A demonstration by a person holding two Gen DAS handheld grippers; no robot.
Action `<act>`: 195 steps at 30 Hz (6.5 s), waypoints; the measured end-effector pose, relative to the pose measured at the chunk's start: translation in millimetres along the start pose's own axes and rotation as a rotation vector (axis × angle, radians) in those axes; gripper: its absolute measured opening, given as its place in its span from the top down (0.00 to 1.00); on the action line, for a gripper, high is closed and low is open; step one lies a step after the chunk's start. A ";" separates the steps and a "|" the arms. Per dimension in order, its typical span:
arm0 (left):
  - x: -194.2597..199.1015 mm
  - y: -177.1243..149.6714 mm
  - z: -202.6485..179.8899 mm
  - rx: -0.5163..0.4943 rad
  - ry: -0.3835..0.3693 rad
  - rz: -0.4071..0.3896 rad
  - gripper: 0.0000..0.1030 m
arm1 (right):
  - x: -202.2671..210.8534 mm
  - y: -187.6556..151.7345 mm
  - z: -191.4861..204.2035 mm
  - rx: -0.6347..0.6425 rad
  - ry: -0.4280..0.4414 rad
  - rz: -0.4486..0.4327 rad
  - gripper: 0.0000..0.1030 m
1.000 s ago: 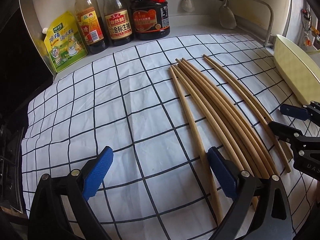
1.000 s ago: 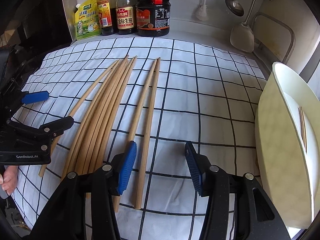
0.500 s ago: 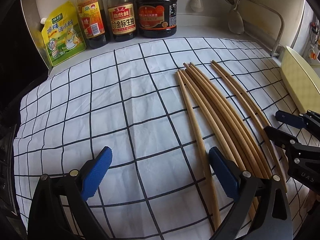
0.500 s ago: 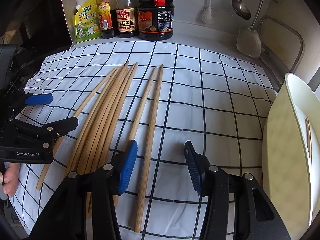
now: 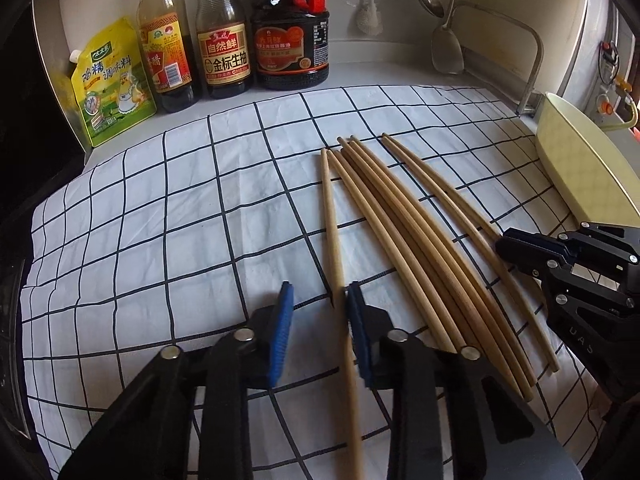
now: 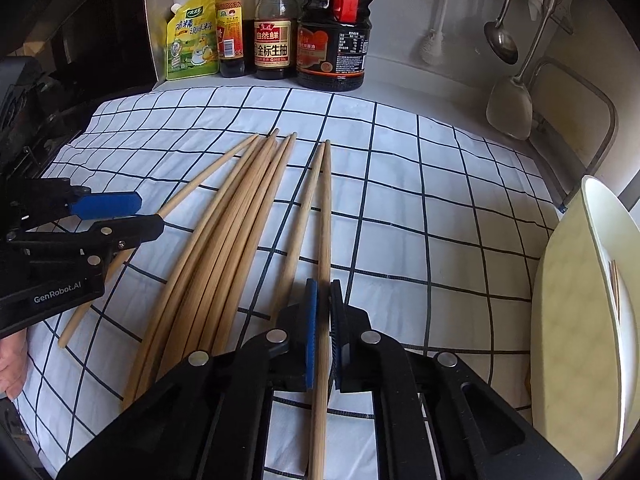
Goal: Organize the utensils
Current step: 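Close the left tool on one chopstick while the right tool grasps another, then carry the held chopsticks with both tools over the white basin, then open both tools to drop the chopsticks into the basin, then move both open tools back over the chopsticks on the cloth, then lower both open tools toward single chopsticks at the edge of the row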
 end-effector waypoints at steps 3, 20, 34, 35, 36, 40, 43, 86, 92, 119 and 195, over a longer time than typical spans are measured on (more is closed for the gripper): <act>0.4 -0.8 -1.2 -0.002 -0.004 0.003 0.93 | 0.6 -0.5 -0.3 -0.008 0.007 0.003 0.94; 22.2 -4.9 7.8 0.067 -0.058 -0.018 0.93 | 17.1 -2.2 -1.2 -0.059 0.039 -0.015 0.94; 53.6 11.2 -30.4 0.019 -0.105 -0.059 0.93 | 58.7 4.6 -27.6 -0.157 0.077 -0.087 0.94; 54.8 13.4 -35.3 0.015 -0.114 -0.060 0.93 | 63.1 5.0 -32.4 -0.170 0.078 -0.094 0.94; 56.0 16.0 -41.4 0.011 -0.123 -0.062 0.93 | 67.5 5.3 -38.3 -0.183 0.077 -0.103 0.94; 61.1 29.7 -76.5 -0.035 -0.164 -0.078 0.93 | 86.2 7.4 -65.6 -0.241 0.066 -0.140 0.94; 61.3 43.3 -106.0 -0.067 -0.194 -0.090 0.93 | 94.7 7.0 -89.8 -0.290 0.055 -0.153 0.94; -49.4 137.9 -288.4 -0.194 -0.238 0.005 0.29 | 80.9 -75.7 -306.7 -0.738 -0.173 -0.018 0.88; -36.4 134.1 -271.0 -0.162 -0.241 -0.006 0.29 | 85.2 -70.6 -301.5 -0.723 -0.166 -0.029 0.85; 15.2 92.9 -131.4 -0.011 -0.150 -0.083 0.26 | 84.4 -23.1 -198.1 -0.497 -0.027 -0.061 0.63; 18.6 -24.1 -21.0 0.182 0.102 -0.063 0.10 | 6.0 -26.1 -32.5 -0.017 0.013 0.069 0.42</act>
Point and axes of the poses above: each gripper's, at about its wrist camera, not at the fingertips, and x roughly against the way its jaws point, z to its left, y to its top, the point moved 5 cm from there along -x, roughly the way its jaws point, and after that the axes turned 15 degrees about -y, right-handed, at the moved point
